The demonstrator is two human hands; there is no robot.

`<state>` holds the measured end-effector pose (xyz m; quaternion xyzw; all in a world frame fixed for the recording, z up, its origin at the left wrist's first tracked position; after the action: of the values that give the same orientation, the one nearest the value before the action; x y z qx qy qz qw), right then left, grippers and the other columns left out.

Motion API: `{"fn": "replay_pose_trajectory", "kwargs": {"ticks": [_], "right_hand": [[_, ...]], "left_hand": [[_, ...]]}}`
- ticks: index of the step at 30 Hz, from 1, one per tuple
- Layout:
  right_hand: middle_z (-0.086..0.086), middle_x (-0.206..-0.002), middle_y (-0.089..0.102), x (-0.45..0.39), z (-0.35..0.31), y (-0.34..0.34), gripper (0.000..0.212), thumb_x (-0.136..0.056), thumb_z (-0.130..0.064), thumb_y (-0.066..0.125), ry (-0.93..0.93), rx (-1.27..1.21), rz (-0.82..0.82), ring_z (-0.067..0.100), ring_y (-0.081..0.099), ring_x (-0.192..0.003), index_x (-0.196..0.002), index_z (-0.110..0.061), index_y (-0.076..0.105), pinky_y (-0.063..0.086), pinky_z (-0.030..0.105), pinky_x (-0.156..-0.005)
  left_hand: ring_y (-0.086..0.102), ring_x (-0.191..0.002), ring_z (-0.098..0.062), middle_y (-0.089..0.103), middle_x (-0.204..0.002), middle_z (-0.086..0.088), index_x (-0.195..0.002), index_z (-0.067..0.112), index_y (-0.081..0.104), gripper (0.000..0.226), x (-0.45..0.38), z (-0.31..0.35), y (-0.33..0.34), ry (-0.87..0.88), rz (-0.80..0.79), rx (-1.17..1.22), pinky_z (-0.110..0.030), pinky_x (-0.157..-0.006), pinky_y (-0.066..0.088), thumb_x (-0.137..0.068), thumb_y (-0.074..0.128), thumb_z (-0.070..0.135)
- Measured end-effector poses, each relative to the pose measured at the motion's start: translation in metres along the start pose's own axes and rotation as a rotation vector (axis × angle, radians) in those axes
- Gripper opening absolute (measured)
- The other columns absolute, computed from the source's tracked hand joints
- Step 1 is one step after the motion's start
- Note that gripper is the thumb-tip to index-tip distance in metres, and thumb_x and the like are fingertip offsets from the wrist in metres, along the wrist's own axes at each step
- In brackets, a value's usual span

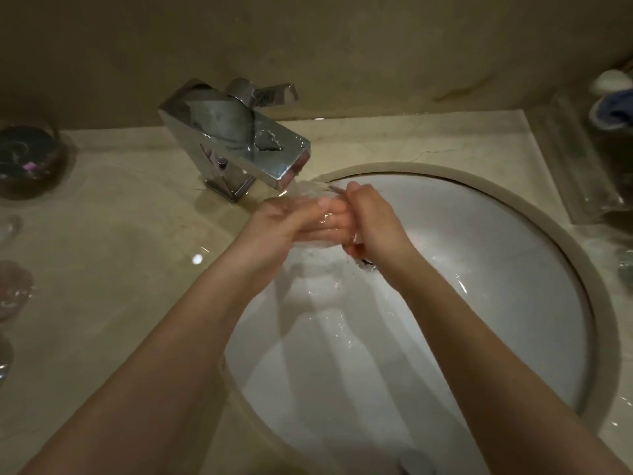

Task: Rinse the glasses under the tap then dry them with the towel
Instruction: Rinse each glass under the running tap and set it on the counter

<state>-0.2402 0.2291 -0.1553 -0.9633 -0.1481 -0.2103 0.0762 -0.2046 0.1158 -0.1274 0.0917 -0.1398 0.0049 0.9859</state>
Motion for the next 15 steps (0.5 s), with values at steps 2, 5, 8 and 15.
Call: {"fn": "replay_pose_trajectory", "kwargs": {"ticks": [2,5,8,15], "right_hand": [[-0.005,-0.074,0.058,0.008,-0.011,-0.002,0.021,-0.103,-0.034,0.039,-0.201,0.009,0.091,0.011,0.055,-0.061,-0.089,-0.025,0.052,0.042,0.020,-0.049],[0.001,-0.072,0.062,0.005,0.009,-0.002,0.026,-0.101,-0.034,0.036,-0.012,-0.040,0.058,0.014,0.058,-0.053,-0.096,-0.021,0.059,0.038,0.024,-0.045],[0.014,-0.066,0.065,0.013,0.040,0.012,0.054,-0.099,-0.047,0.025,0.446,-0.121,-0.152,0.018,0.048,-0.040,-0.097,-0.009,0.063,0.031,0.020,-0.041],[0.011,-0.080,0.066,0.007,0.021,0.000,0.038,-0.098,-0.029,0.030,0.079,-0.098,0.164,0.018,0.055,-0.057,-0.092,-0.011,0.062,0.042,0.023,-0.044]], "left_hand": [[0.073,-0.091,-0.028,0.074,-0.099,-0.017,-0.106,-0.003,0.068,0.032,0.001,-0.004,-0.004,-0.023,0.038,0.075,-0.031,-0.083,0.057,-0.085,0.063,0.020],[0.072,-0.093,-0.027,0.075,-0.098,-0.016,-0.102,0.005,0.074,0.023,0.005,-0.005,-0.001,0.011,0.004,-0.073,-0.035,-0.091,0.054,-0.087,0.066,0.021],[0.068,-0.087,-0.026,0.070,-0.091,-0.027,-0.099,-0.006,0.072,0.020,0.012,-0.006,0.012,0.025,-0.075,-0.265,-0.027,-0.085,0.053,-0.090,0.064,0.011],[0.073,-0.080,-0.026,0.076,-0.085,-0.012,-0.080,0.012,0.077,0.019,0.000,-0.012,-0.004,-0.078,0.134,-0.089,-0.039,-0.084,0.059,-0.091,0.065,0.022]]}}
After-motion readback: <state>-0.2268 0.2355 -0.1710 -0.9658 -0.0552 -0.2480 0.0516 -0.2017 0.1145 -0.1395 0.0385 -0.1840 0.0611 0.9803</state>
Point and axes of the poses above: each hand's wrist, its own x-axis away from the middle knuckle, its own y-axis out of the palm, z = x × y, the point moved 10 cm from there along -x, towards the middle knuckle
